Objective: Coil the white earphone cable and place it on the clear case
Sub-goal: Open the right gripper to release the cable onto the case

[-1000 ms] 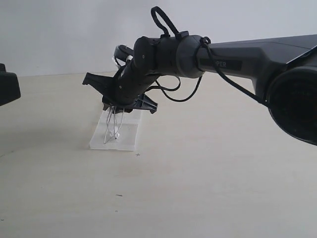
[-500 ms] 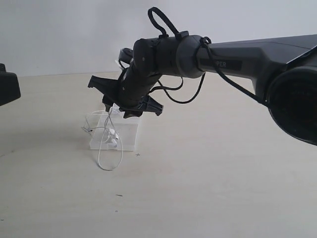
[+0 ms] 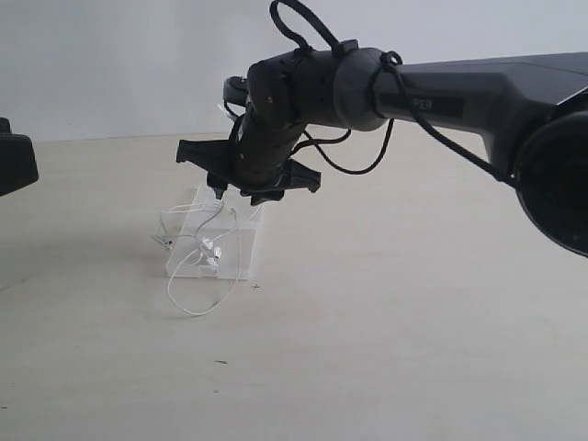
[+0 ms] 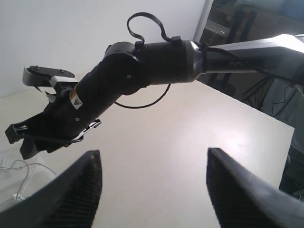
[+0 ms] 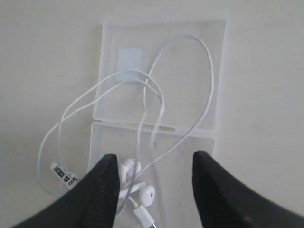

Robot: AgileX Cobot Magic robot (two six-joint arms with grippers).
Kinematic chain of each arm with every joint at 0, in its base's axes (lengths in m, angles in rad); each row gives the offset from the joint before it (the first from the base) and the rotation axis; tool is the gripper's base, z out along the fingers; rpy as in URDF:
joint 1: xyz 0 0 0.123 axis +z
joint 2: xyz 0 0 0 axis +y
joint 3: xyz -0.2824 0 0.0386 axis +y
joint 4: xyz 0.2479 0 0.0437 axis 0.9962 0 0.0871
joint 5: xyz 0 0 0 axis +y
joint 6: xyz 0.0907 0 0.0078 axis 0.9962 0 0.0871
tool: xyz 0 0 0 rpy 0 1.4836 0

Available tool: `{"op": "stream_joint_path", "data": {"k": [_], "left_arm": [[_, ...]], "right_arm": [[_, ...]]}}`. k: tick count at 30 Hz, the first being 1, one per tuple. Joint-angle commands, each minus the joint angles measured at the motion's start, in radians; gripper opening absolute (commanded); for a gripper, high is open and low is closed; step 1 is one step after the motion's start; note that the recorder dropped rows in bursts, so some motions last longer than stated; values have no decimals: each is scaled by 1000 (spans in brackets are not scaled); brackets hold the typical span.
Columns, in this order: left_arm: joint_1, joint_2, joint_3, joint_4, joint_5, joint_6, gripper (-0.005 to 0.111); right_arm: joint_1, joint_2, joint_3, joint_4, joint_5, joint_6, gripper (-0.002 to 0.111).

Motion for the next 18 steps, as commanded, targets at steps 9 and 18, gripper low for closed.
{"op": "stream_joint_path", "data": {"k": [9,18], "left_arm": [[1,-6,5,-12,6,-3,62],[1,-6,5,-12,9,-3,62]], "right_arm": [[-6,-25,3,-62,23,-10,37],[1,-65,3,-163,64,-3,13]]}}
